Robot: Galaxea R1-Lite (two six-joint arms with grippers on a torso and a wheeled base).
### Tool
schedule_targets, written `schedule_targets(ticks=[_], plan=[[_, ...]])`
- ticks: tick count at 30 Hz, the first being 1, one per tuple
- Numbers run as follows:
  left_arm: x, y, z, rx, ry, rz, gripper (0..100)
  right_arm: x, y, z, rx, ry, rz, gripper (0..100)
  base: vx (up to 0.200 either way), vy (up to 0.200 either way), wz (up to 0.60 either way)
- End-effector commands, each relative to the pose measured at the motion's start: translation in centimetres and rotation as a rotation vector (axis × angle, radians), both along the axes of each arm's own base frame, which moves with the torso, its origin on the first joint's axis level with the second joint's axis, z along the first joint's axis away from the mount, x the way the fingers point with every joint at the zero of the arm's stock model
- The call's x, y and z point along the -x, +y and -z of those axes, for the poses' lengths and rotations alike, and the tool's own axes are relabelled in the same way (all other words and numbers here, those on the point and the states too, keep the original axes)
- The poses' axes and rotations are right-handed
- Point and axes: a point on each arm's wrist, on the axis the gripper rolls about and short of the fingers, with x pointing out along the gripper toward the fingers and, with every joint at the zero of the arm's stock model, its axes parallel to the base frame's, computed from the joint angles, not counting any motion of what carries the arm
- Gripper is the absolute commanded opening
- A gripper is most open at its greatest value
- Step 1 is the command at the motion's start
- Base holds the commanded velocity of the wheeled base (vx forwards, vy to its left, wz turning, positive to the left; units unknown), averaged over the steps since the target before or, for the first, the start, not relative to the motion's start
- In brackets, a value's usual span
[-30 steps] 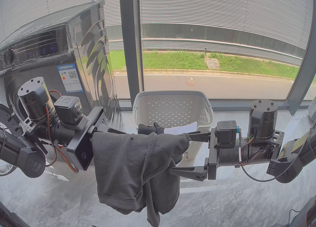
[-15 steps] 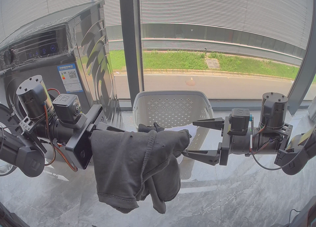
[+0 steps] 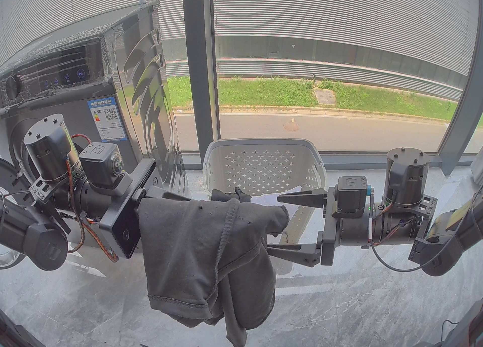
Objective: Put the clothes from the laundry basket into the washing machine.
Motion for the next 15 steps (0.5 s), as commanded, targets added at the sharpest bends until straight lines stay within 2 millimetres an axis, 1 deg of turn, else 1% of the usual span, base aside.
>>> schedule_targets(ticks=[1, 5, 10, 12, 15], plan=[[0.0, 0.0, 0.0, 0.0, 0.001, -0.001, 0, 0.5, 1.4, 0.7, 0.01, 0.013, -0.045, 100, 0.0, 0.0, 0.0], [-0.2, 0.0, 0.2, -0.002, 0.005, -0.002, 0, 1.2, 2.0, 0.5, 0.007, 0.009, -0.077, 100, 0.0, 0.0, 0.0], [-0.3, 0.0, 0.3, -0.001, 0.004, -0.005, 0, 1.9, 1.8, -0.1, -0.003, -0.004, -0.085, 100, 0.0, 0.0, 0.0], [-0.5, 0.1, 0.4, -0.001, 0.004, -0.012, 0, 2.5, 1.6, -0.6, -0.011, -0.012, -0.094, 100, 0.0, 0.0, 0.0], [-0.6, 0.0, 0.5, -0.001, 0.005, -0.01, 0, 2.9, 1.8, -0.5, -0.01, -0.011, -0.109, 100, 0.0, 0.0, 0.0]])
